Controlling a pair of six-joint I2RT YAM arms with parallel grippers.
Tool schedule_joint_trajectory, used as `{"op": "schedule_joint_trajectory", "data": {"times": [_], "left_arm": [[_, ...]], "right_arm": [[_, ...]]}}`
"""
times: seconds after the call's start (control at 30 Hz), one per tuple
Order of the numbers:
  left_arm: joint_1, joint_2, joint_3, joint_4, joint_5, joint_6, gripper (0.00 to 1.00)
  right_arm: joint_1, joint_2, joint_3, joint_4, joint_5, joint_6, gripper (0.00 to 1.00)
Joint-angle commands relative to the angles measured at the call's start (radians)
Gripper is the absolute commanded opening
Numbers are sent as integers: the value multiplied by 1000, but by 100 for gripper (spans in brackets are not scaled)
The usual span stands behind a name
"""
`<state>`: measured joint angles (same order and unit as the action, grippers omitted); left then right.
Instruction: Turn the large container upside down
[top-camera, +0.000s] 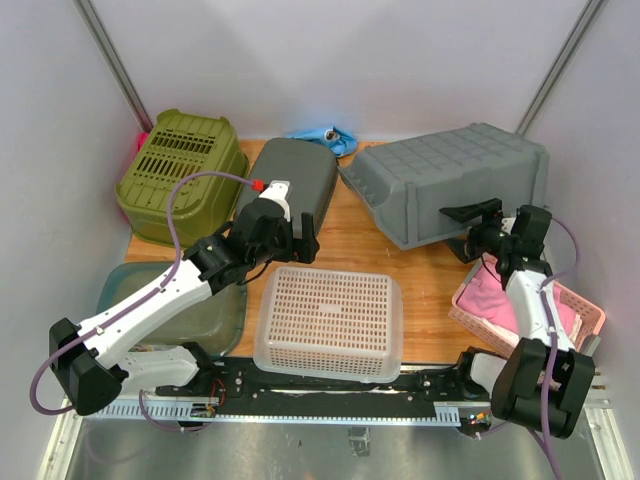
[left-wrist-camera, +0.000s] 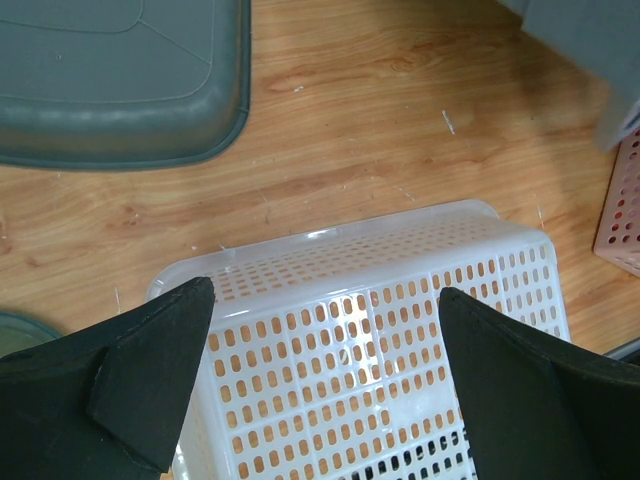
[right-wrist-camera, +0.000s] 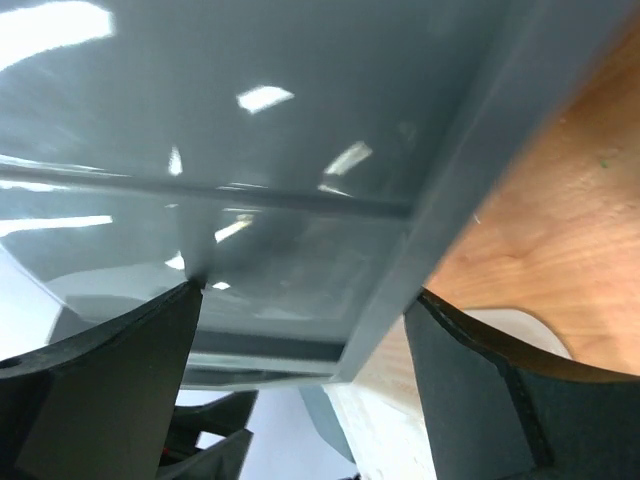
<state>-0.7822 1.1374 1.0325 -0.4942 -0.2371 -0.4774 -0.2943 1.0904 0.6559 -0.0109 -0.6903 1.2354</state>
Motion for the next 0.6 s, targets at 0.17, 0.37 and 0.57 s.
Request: {"op": "schedule_joint_trajectory", "data": {"times": [0.17, 0.37, 0.57], "left_arm": [[-6, 7, 14, 35, 11, 11, 99], [-6, 7, 15, 35, 15, 12, 99], [-6, 0, 31, 24, 12, 15, 99]], "right_arm": [[9, 45, 116, -288, -44, -239, 84], [8, 59, 165, -336, -56, -295, 84], [8, 20, 242, -409, -37, -383, 83]]}}
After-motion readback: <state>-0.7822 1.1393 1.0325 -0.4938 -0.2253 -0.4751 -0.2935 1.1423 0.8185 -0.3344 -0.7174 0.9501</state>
